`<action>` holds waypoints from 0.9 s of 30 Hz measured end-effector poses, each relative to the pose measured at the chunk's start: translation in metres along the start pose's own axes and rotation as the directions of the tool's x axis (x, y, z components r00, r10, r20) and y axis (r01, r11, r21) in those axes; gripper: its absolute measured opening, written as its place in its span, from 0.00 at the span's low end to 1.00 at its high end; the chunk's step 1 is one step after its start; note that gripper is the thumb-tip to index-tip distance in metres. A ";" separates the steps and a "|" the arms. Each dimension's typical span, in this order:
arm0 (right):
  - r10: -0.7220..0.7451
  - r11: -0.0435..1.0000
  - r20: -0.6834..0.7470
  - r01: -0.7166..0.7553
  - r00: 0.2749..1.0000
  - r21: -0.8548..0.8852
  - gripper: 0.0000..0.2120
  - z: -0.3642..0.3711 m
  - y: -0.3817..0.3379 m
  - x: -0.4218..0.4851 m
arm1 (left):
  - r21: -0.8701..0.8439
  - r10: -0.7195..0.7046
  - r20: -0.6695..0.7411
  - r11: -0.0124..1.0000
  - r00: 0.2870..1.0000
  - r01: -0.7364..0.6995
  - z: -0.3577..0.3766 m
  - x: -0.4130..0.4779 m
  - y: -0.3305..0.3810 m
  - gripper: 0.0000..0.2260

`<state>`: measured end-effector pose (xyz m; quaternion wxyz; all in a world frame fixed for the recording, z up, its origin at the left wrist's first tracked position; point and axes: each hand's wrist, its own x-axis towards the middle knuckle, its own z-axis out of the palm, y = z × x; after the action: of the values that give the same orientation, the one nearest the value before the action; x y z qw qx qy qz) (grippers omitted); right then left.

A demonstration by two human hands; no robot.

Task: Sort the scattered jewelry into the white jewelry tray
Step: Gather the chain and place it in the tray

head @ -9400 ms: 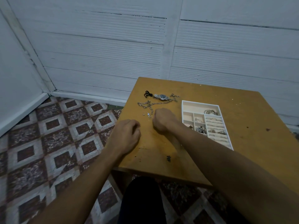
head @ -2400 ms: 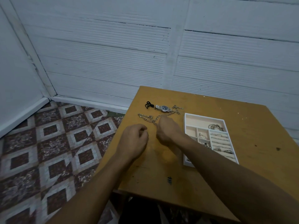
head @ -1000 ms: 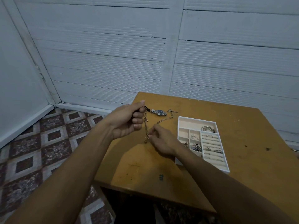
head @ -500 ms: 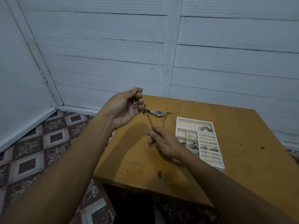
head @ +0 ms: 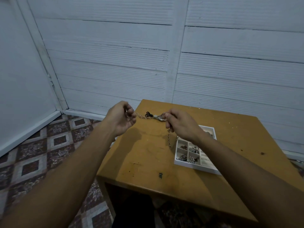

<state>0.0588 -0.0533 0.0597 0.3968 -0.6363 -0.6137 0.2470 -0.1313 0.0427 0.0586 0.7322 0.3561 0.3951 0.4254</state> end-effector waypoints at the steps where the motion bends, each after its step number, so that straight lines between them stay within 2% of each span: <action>1: 0.014 1.000 -0.029 -0.014 0.999 -0.007 0.12 -0.002 -0.004 0.003 | 0.009 -0.049 0.012 0.999 0.999 0.049 -0.002 0.000 -0.007 0.15; 6: 0.069 0.998 -0.087 -0.068 0.994 0.011 0.12 0.001 -0.024 0.014 | 0.066 -0.283 0.076 0.958 0.956 0.278 -0.004 -0.010 -0.045 0.15; 10: 0.047 0.999 -0.080 -0.046 0.996 0.013 0.12 0.003 -0.037 0.020 | 0.103 -0.357 0.140 0.933 0.923 0.345 0.004 -0.015 -0.065 0.17; 13: 0.027 1.000 -0.070 -0.026 0.997 0.010 0.12 0.004 -0.041 0.021 | 0.036 -0.333 0.192 0.942 0.923 0.333 0.012 -0.016 -0.067 0.13; 16: -0.021 0.999 -0.042 0.018 0.999 -0.049 0.11 0.004 -0.044 0.017 | -0.093 -0.283 0.200 0.948 0.938 0.306 0.015 -0.012 -0.063 0.18; 19: -0.078 0.984 0.076 0.089 0.994 -0.153 0.10 0.007 -0.044 0.006 | -0.216 -0.212 0.216 0.942 0.953 0.258 0.017 -0.009 -0.057 0.20; 23: -0.117 0.960 0.210 0.165 0.971 -0.227 0.09 0.012 -0.036 -0.007 | -0.317 -0.142 0.174 0.929 0.975 0.192 0.020 -0.005 -0.046 0.19; 27: -0.104 0.963 0.239 0.158 0.965 -0.218 0.09 0.018 -0.028 -0.019 | -0.384 -0.064 0.126 0.917 0.990 0.108 0.021 0.000 -0.030 0.15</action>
<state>0.0258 -0.0706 0.0691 0.2620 -0.6044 -0.7207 0.2160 -0.1028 0.0276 0.0421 0.8273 0.2084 0.2765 0.4424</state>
